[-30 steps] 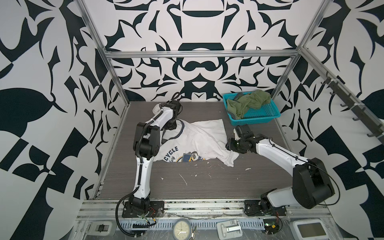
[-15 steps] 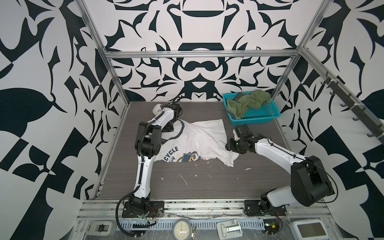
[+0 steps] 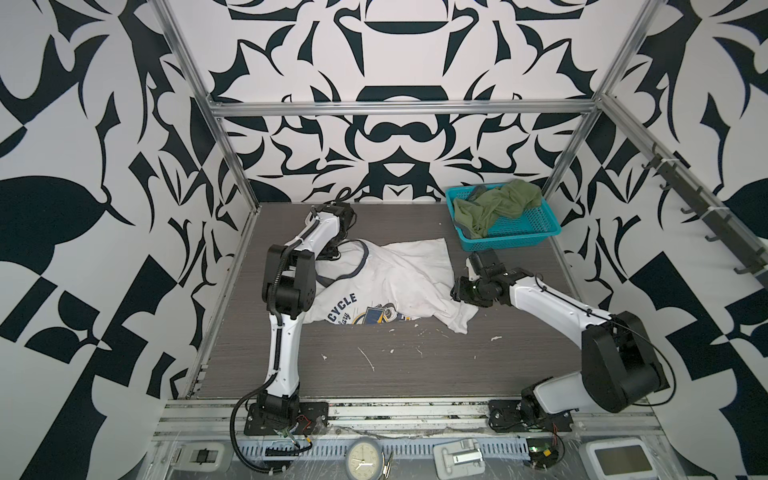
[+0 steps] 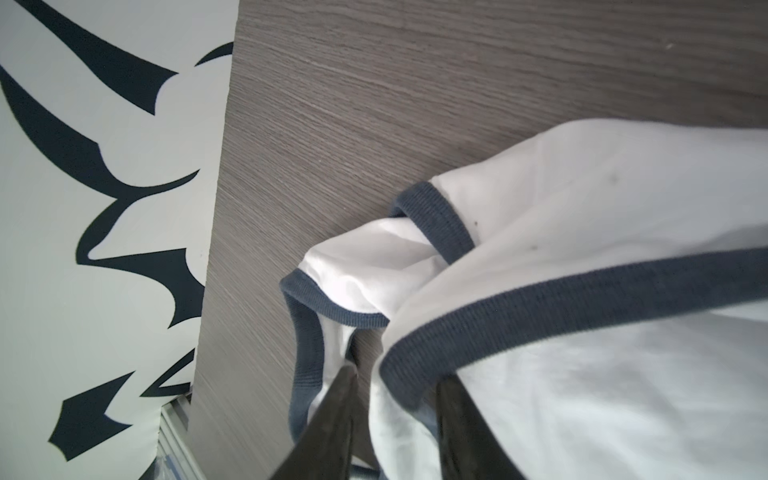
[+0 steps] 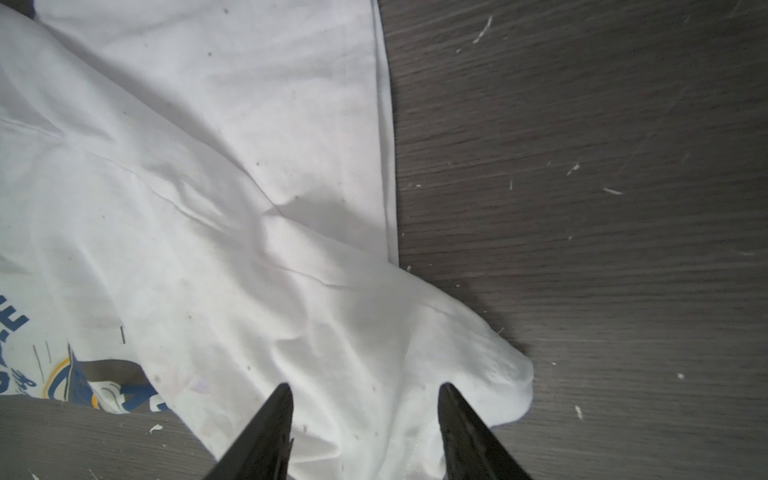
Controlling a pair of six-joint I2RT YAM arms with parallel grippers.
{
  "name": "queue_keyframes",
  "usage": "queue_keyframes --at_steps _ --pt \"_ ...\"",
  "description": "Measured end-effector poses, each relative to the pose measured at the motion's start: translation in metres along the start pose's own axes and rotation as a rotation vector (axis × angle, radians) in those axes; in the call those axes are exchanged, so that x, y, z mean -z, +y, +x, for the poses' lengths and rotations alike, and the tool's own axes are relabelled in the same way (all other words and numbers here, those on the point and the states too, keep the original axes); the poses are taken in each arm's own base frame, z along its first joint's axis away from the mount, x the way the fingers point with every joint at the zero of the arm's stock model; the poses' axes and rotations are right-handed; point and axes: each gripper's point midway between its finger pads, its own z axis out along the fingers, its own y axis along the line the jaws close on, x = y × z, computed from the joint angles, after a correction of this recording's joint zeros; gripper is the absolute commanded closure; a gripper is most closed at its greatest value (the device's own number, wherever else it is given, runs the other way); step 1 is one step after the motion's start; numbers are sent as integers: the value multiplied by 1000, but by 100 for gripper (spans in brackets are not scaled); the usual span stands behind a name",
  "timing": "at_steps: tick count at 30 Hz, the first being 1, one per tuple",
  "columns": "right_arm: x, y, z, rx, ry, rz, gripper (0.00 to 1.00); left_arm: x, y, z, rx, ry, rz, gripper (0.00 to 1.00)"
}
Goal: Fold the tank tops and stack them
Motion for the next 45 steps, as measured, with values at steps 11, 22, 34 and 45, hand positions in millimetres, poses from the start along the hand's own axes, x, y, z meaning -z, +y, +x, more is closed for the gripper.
queue_keyframes --at_steps 11,22,34,45 --pt "-2 -1 1 -1 6 4 42 -5 5 -3 16 3 -2 88" --pt "-2 -5 -2 -5 0 11 42 35 30 4 129 -80 176 100" --pt "-6 -48 -22 -148 5 37 47 118 112 39 420 -341 504 100" --pt "-23 -55 -5 -184 82 52 44 102 123 53 496 -286 566 100"
